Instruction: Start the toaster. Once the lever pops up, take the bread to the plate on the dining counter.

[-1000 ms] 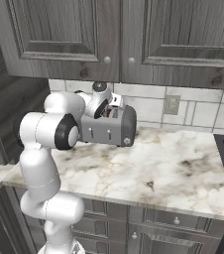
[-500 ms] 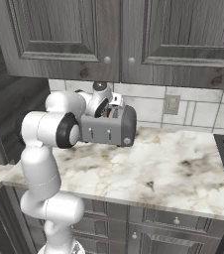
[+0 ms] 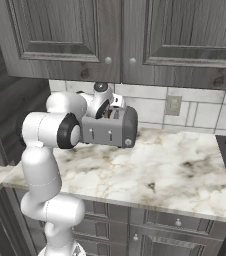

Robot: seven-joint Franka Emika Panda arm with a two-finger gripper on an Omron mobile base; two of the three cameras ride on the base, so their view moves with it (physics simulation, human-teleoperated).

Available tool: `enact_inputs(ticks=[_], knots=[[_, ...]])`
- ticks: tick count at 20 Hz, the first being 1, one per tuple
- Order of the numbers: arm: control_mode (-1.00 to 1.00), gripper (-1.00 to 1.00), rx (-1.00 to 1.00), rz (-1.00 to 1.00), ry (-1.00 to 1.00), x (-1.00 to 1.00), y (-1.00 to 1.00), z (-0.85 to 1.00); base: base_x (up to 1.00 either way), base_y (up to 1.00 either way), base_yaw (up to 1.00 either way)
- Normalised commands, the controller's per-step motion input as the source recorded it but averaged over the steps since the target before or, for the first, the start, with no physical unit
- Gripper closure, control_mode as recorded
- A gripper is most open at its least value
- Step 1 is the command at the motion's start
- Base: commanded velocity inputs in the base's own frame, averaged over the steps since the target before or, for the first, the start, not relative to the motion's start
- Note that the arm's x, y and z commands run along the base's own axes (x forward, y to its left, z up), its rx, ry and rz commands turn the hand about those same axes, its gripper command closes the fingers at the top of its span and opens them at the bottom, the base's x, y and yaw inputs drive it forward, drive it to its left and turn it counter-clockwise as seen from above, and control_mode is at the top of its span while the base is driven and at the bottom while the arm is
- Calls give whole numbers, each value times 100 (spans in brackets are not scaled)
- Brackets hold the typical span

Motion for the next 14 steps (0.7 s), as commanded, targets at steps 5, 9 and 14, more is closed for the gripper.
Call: enact_inputs(ticks=[5, 9, 14], knots=[[-100, -100, 0, 0, 1, 0, 0, -3, 0, 0, 0], [-100, -100, 0, 0, 1, 0, 0, -4, 0, 0, 0], [-100, -100, 0, 0, 1, 0, 0, -6, 0, 0, 0]])
